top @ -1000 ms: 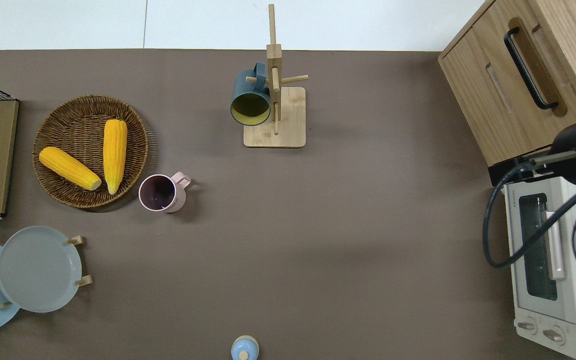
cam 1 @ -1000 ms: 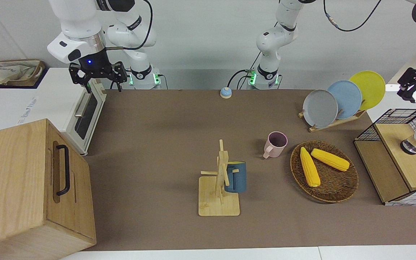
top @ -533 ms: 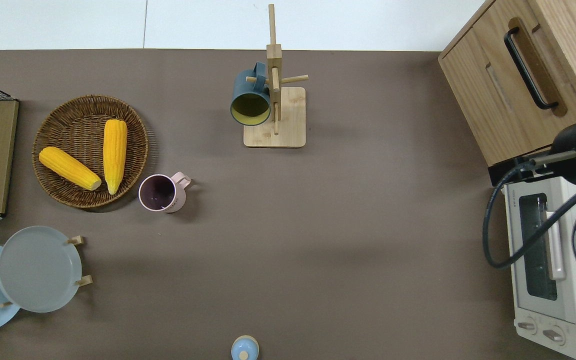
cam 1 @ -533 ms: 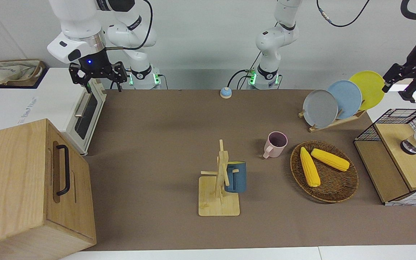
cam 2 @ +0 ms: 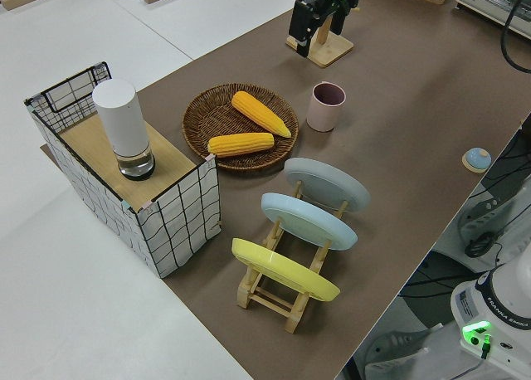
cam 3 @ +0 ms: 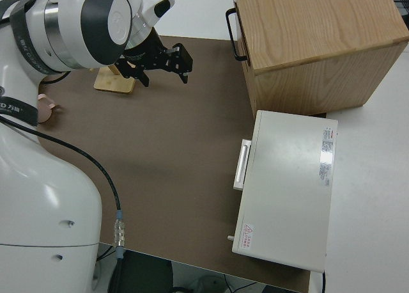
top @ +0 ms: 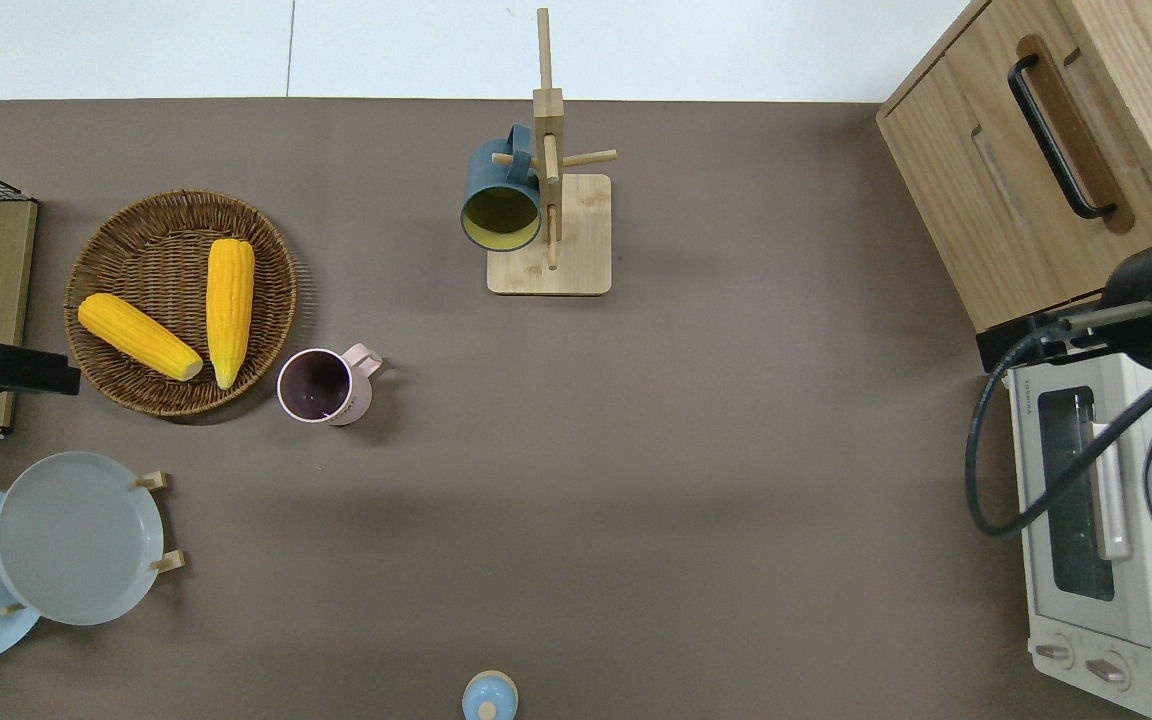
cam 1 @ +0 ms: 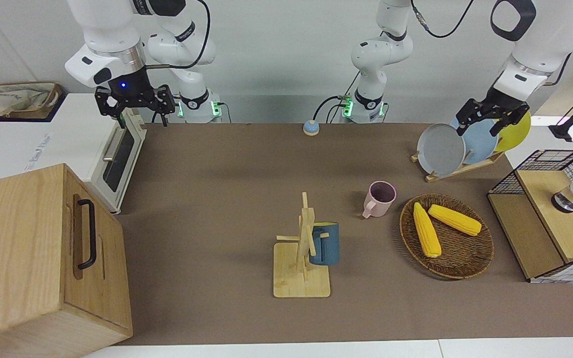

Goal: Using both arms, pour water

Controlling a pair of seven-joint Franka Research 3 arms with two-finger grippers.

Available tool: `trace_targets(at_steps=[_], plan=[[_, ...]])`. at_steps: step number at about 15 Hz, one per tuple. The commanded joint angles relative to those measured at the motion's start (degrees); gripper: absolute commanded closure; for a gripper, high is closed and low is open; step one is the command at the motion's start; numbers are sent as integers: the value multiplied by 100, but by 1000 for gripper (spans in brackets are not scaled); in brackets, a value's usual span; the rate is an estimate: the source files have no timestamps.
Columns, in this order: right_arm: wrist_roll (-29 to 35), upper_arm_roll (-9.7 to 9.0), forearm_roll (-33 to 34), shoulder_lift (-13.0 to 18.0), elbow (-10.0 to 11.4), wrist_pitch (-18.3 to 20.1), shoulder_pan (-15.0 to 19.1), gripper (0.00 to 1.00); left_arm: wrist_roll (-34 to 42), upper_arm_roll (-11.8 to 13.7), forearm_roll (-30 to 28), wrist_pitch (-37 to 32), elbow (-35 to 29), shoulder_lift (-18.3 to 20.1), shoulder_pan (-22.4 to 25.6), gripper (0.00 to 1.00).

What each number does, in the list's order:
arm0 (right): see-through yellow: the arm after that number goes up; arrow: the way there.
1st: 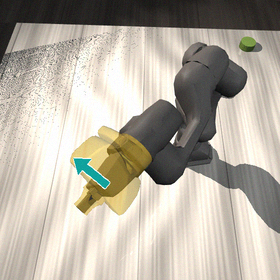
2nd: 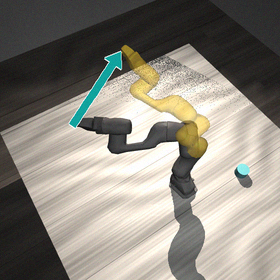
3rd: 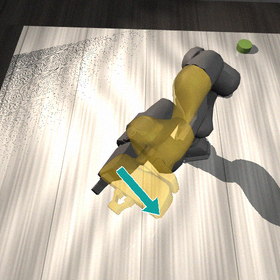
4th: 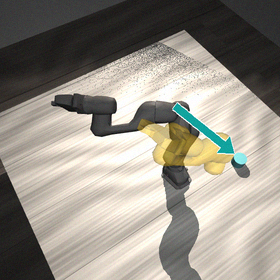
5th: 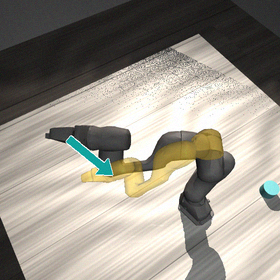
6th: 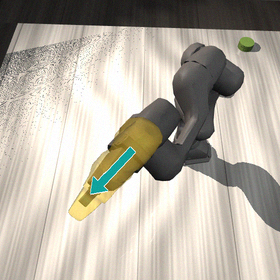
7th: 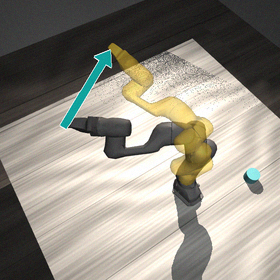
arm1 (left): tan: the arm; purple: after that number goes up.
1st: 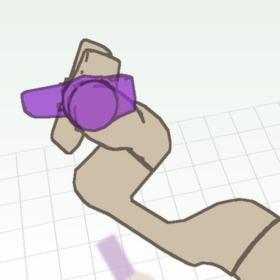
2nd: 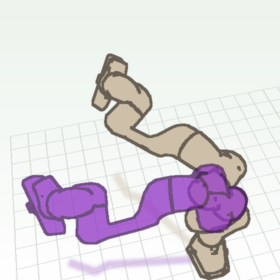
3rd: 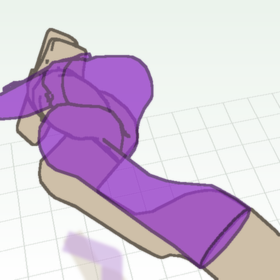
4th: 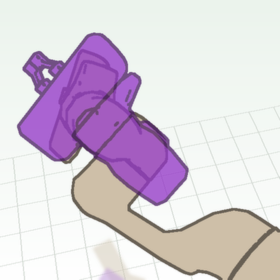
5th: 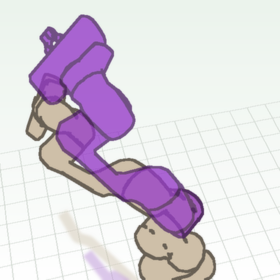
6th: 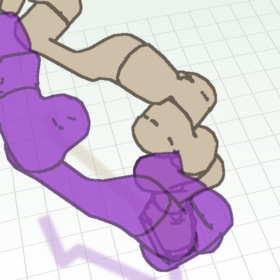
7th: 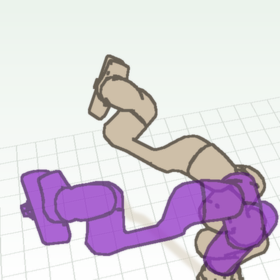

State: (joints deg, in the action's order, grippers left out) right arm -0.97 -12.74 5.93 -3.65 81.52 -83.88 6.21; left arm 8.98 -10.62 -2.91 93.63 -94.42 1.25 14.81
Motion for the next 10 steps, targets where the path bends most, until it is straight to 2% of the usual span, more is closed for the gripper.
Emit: trace_targets(at_steps=[1,3,4,5,7,10], plan=[[-105,8,-83,39,-13,64,21,13,-90,716,124,-38,-68,42,-950,2],[-105,-1,-92,39,-13,64,21,13,-72,1523,97,-38,-16,51,-1784,0],[-105,-1,-83,39,-5,64,21,13,-54,1823,115,-38,-15,51,-2084,0],[-105,8,-92,39,-13,64,21,13,-54,1992,124,-38,-15,51,-2287,2],[-105,-1,-92,39,-13,64,29,13,-72,2064,159,-47,-15,59,-2455,2],[-105,-1,-83,39,-5,64,29,13,-98,2055,159,-99,2,60,-2448,0]])
